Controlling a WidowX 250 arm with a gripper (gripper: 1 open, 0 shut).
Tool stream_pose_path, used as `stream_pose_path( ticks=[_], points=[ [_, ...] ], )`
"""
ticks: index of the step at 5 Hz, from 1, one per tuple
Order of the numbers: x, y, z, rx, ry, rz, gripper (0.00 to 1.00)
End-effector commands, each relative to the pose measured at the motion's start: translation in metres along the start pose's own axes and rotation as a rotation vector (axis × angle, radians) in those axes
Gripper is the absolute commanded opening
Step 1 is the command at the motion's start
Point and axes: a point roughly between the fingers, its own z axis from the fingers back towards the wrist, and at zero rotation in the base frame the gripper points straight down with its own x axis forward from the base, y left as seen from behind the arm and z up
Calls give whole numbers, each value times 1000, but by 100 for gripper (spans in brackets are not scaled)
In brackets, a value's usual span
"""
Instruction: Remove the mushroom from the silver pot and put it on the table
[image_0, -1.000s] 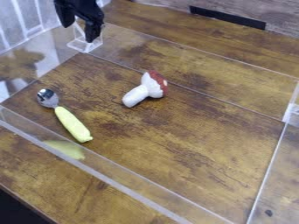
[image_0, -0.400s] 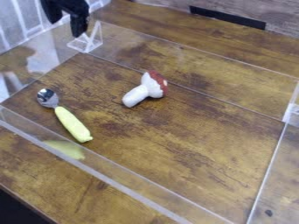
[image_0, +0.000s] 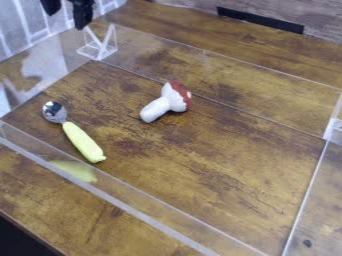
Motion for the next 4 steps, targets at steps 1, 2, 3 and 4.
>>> stream_pose_path(
  ticks=[1, 2, 3, 4],
  points=[
    [6, 17, 35, 65, -70, 109, 100],
    [1, 2, 32, 72, -45, 152, 100],
    [-15, -18, 17, 39, -18, 100, 100],
    [-23, -60, 12, -34, -28, -11, 100]
  ],
)
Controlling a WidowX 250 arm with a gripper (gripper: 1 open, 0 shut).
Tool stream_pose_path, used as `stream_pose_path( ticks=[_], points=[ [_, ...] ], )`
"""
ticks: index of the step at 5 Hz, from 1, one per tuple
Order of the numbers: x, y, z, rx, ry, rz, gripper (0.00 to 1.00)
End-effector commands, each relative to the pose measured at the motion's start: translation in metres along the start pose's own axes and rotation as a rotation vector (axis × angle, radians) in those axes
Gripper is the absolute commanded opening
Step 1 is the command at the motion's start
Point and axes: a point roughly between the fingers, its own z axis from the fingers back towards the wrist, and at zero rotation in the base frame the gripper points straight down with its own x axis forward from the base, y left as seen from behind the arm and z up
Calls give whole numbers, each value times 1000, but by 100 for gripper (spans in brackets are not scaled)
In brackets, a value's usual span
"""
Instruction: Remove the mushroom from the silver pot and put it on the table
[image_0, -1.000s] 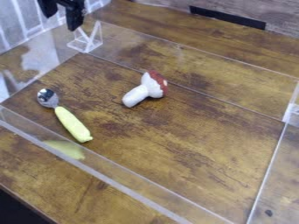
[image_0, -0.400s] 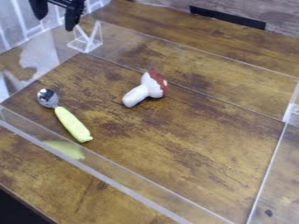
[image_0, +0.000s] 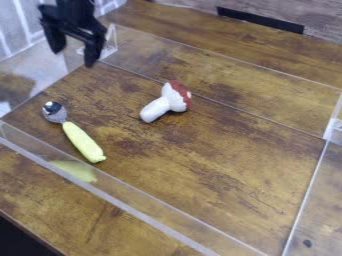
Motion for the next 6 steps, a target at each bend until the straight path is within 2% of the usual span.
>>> stream_pose_path(
  ticks=[1, 2, 3, 5, 6],
  points=[
    [3, -32, 32, -38, -111, -97, 100],
    [6, -56, 22, -69, -119, -132, 100],
    [9, -73, 8, -87, -114, -138, 100],
    [20, -84, 16, -138, -107, -209, 100],
    [31, -80, 8, -156, -99, -222, 100]
  ],
)
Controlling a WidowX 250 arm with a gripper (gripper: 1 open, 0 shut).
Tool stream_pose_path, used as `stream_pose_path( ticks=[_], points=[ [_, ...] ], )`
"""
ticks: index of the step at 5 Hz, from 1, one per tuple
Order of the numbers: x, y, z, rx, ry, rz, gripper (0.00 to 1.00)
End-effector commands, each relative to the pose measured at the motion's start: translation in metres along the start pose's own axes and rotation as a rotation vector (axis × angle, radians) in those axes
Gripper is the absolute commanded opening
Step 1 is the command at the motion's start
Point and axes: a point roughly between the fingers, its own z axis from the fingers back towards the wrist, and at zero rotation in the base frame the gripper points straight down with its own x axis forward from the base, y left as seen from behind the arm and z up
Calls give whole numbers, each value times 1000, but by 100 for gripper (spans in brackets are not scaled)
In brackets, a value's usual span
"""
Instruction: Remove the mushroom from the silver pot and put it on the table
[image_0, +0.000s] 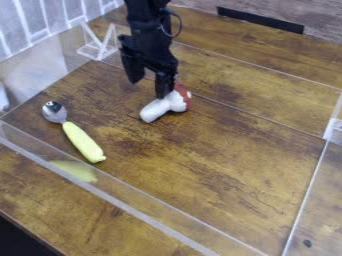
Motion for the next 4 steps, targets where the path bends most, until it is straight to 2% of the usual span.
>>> stream_pose_path(
  ticks=[1, 3, 4],
  points=[
    [18, 19, 16, 7, -65, 1, 100],
    [36, -11, 11, -15, -27, 50, 100],
    [36, -11, -3, -25, -6, 65, 100]
  ],
)
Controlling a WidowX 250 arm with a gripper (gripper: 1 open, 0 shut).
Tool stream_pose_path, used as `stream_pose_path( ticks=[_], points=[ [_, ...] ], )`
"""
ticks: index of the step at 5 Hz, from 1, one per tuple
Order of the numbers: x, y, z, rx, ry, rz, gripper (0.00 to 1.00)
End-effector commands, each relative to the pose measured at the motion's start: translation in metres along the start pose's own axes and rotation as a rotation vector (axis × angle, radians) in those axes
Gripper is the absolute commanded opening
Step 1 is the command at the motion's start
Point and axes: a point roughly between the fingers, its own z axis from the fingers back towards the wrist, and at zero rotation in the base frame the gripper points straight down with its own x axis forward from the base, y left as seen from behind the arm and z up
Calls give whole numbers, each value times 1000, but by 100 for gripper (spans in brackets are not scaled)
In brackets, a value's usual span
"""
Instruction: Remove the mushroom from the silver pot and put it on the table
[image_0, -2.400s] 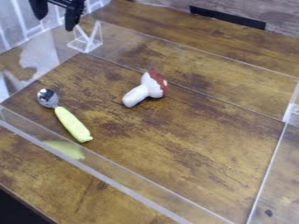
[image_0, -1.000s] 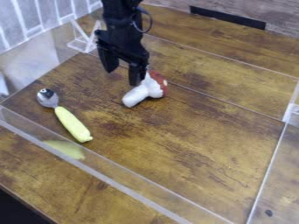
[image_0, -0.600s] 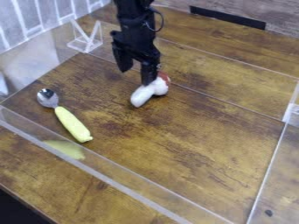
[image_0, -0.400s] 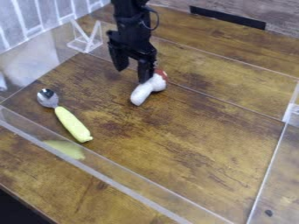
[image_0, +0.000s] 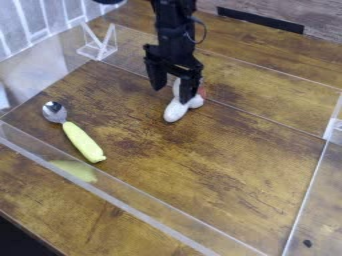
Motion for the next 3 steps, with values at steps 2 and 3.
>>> stream_pose_path(
  ticks=[2, 3],
  points=[
    [10, 10, 2, -3, -24, 36, 100],
    [10, 12, -3, -8, -10, 71, 100]
  ],
)
